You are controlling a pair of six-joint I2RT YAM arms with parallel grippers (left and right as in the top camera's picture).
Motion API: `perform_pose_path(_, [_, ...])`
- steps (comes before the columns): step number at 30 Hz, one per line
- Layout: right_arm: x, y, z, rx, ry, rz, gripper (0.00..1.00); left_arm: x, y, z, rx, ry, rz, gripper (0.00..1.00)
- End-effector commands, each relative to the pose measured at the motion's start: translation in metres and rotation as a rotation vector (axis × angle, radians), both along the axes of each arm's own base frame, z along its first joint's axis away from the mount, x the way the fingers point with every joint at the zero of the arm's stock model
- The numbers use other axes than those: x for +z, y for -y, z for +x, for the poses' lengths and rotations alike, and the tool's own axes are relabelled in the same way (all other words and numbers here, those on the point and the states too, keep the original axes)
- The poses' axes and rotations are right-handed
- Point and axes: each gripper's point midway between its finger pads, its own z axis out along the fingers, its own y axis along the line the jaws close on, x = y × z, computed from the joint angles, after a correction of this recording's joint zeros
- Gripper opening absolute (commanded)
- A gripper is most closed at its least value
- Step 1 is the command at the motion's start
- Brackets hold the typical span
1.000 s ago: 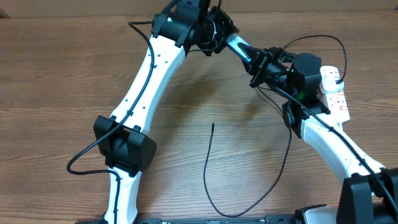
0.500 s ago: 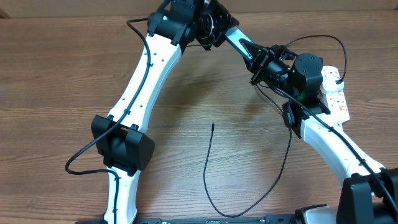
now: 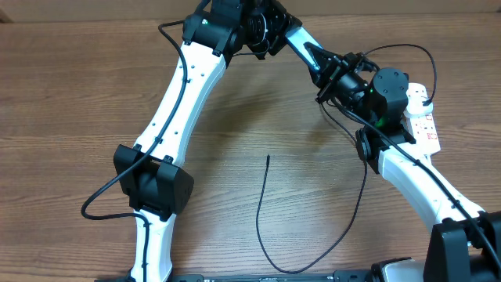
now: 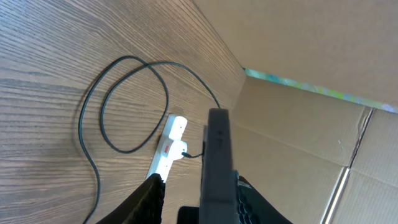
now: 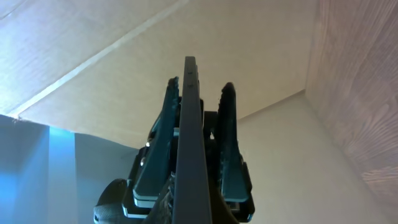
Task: Plug charger to phone and switch on socket
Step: 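Open the right gripper and pull the phone away with the left gripper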
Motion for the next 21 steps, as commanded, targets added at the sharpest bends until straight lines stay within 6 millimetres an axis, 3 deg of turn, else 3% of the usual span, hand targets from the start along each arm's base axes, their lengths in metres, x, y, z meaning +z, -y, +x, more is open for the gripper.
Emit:
perform_pose_path(1, [0.0187,0.0004,0.0013,-0.007,-0.036,0.117,0.04,0.0069,0.0016,-0.0031,-0.02,0.017,-0.01,0.36])
perform_pose_path(14, [0.0204,0.0004,0.0012,-0.007,-0.028,0.118,0.04,0.0108,0.0035,-0.0015,-0.025,0.034,-0.023,0.36])
perform_pose_path(21, [0.0204,-0.0006,0.0005,-0.001,-0.028,0.118,0.04,0.0117,0.0043,-0.0018,-0.029,0.035,-0.026,0.29])
